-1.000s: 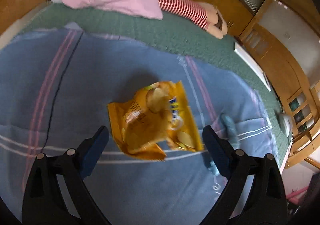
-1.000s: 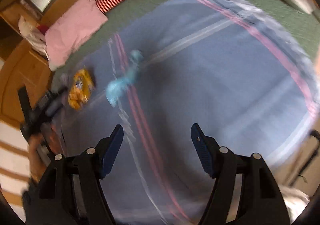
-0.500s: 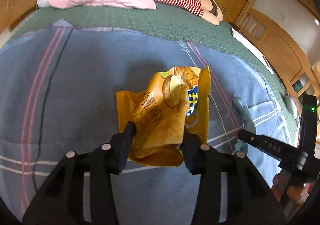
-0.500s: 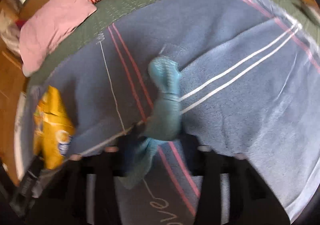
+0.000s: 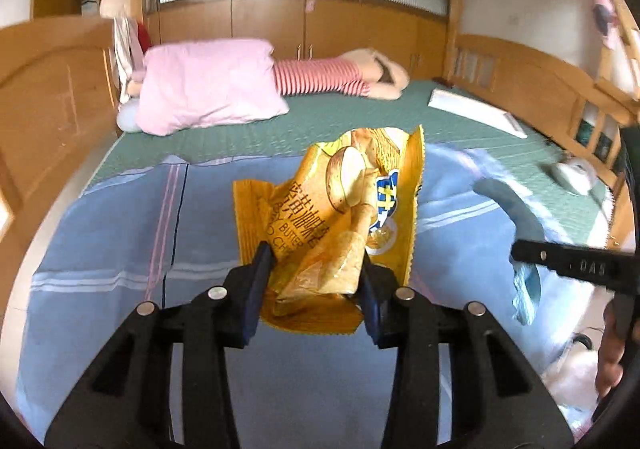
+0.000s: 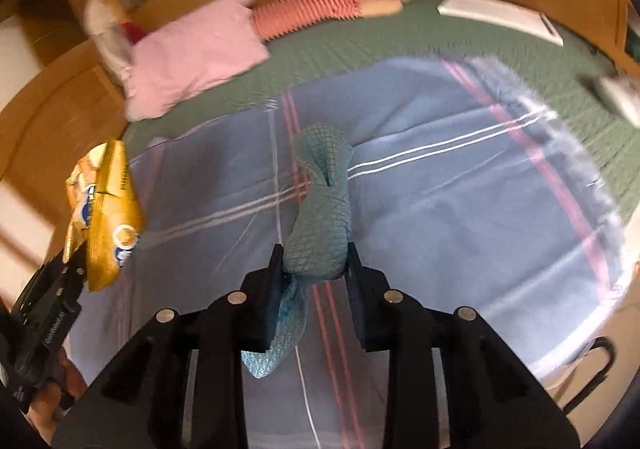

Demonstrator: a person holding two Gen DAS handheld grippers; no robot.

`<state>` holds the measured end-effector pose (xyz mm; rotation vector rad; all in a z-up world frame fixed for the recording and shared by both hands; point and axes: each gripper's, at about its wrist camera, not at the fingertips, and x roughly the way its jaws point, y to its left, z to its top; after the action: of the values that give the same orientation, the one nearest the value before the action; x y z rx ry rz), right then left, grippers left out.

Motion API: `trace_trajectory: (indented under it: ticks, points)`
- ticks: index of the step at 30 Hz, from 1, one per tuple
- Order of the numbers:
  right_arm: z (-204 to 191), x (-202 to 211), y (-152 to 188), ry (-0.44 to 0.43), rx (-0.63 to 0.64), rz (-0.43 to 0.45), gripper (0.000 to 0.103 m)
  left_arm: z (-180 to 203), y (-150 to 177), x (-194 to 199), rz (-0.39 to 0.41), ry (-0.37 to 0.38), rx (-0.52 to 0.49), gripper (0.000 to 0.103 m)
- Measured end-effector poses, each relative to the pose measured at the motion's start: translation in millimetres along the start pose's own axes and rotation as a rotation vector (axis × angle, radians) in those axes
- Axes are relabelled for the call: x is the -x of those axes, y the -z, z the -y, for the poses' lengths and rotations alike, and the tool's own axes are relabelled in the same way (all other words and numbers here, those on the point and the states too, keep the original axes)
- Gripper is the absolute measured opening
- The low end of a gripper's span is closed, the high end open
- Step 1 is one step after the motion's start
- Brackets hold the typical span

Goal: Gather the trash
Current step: 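Grasp the yellow snack bag with the left tool while the right tool grasps the blue cloth, then move both tools over the white bin and release the snack bag and cloth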

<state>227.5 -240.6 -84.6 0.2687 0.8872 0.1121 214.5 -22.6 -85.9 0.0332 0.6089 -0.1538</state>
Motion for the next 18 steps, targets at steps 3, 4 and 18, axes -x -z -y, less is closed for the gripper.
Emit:
trace_trajectory:
  ticks: [3,4,18]
  points:
    - [6.5,47.7,21.4,-0.031,0.035,0.012,0.030,21.6,18.1,58.9,0.014,-0.001,0.000,0.042]
    - [9.7,65.3,30.3,-0.041,0.050,0.020,0.030,27.8,21.0,70.7,0.019,-0.003,-0.007,0.042]
    - [72.4,171.1,151.7,-0.035,0.124,-0.152,0.040,109.9,92.6,186.5,-0.003,0.081,-0.031,0.042]
